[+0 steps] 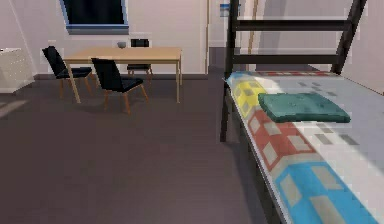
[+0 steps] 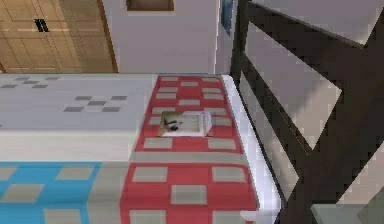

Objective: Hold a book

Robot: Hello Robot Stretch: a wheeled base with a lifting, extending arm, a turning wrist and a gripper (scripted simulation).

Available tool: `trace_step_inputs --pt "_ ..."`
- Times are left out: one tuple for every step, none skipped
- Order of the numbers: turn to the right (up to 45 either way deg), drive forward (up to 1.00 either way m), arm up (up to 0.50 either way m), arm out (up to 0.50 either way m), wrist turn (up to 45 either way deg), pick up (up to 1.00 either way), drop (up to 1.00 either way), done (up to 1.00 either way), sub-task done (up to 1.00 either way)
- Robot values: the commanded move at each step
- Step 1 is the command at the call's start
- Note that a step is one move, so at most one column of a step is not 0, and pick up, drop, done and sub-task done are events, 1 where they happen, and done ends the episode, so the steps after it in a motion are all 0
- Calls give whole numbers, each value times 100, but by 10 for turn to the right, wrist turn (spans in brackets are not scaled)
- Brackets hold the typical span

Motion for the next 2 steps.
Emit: trace_step_inputs --pt "0 0 50 0 0 0 0 0 0" --pt "0 0 38 0 0 0 0 0 0"
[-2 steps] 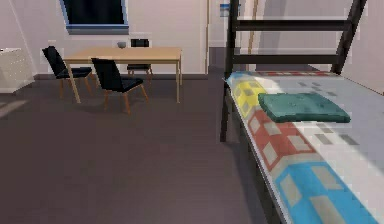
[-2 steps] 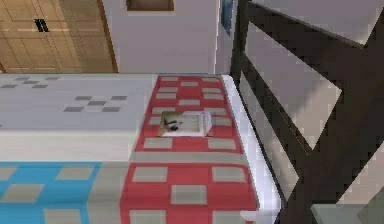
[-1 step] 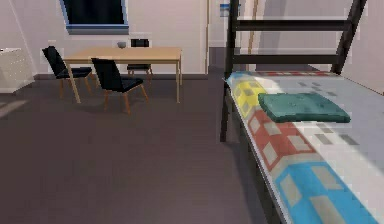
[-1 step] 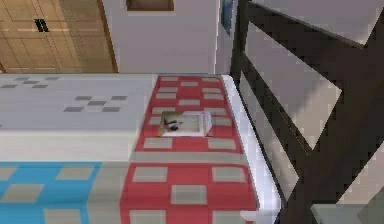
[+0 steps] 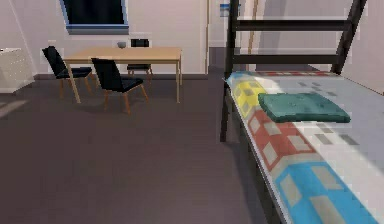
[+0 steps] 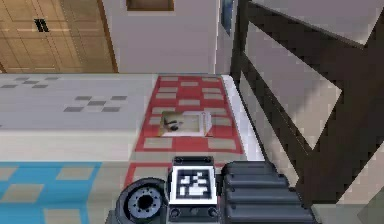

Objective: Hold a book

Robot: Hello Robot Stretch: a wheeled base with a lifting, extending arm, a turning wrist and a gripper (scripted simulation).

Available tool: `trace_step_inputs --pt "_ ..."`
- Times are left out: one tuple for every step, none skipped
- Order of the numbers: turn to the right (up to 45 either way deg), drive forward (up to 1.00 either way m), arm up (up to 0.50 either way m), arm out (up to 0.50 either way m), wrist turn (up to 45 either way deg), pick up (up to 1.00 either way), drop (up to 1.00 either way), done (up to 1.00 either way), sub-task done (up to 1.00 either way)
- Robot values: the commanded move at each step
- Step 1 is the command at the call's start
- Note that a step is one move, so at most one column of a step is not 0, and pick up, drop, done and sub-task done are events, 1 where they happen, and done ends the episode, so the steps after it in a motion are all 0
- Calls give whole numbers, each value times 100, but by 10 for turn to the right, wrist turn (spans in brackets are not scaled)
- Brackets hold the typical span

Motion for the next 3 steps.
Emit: trace_step_inputs --pt "0 0 0 34 0 0 0 0 0" --pt "0 0 0 0 450 0 0 0 0" --pt "0 0 0 0 450 0 0 0 0"
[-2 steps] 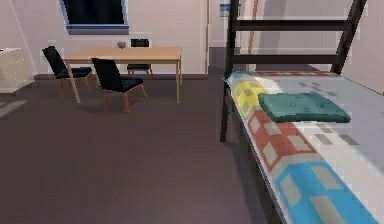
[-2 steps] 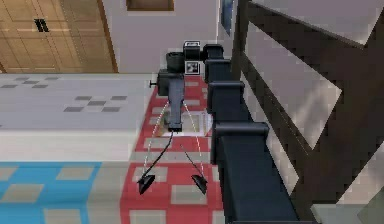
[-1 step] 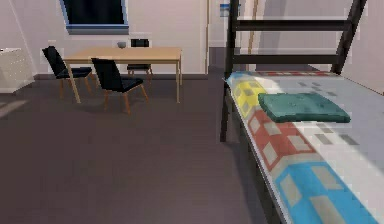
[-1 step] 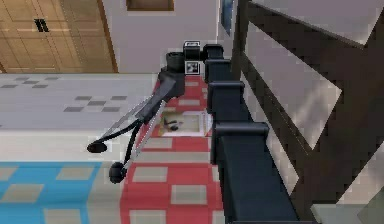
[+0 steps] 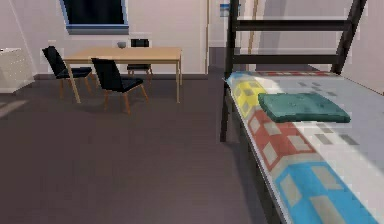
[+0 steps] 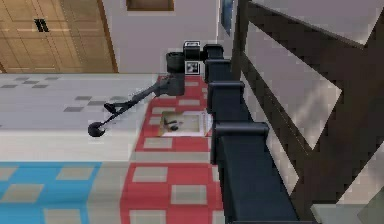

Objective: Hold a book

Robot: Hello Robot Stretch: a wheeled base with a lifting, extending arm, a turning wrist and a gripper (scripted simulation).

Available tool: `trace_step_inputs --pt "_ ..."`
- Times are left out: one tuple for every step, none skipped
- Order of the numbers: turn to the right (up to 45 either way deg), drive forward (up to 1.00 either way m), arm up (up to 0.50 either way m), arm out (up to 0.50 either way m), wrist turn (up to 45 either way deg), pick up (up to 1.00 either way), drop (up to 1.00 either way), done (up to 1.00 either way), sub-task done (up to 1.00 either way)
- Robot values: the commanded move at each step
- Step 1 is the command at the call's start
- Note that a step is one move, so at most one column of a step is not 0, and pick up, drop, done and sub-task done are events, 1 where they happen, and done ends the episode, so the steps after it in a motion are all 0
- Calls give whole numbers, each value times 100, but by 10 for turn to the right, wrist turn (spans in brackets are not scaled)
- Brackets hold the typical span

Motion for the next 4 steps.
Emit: trace_step_inputs --pt "0 0 0 0 450 0 0 0 0" --pt "0 0 0 0 360 0 0 0 0" --pt "0 0 -22 0 0 0 0 0 0" --pt "0 0 0 0 0 100 0 0 0"
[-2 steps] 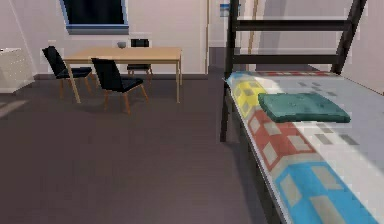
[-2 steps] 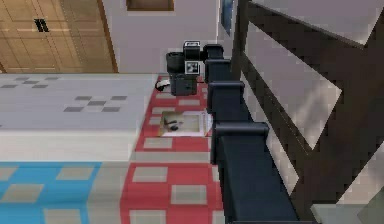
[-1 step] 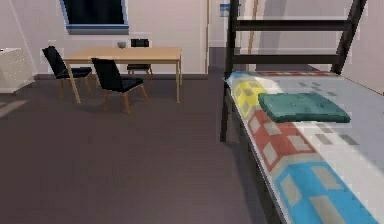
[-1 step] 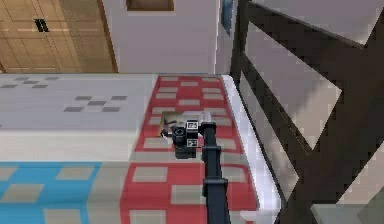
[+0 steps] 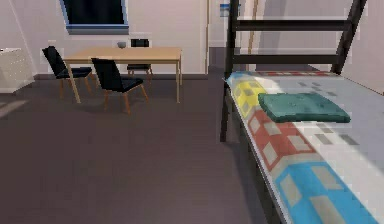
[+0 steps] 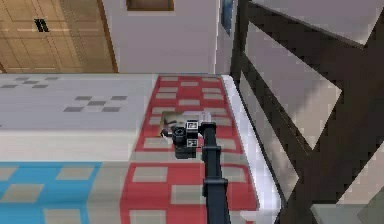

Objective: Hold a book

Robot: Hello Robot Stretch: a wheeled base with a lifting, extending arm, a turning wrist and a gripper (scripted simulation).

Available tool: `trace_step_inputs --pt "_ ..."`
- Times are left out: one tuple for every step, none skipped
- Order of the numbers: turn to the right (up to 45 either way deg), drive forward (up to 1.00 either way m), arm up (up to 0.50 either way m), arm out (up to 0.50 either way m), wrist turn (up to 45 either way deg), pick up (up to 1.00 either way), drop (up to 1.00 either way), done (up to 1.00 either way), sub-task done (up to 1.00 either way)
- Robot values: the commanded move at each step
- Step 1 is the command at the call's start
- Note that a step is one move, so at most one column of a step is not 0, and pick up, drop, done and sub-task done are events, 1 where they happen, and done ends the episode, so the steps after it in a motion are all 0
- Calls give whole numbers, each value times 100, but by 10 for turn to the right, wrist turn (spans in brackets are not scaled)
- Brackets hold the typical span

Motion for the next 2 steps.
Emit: trace_step_inputs --pt "0 0 10 0 0 0 0 0 0" --pt "0 0 0 0 0 0 0 100 0"
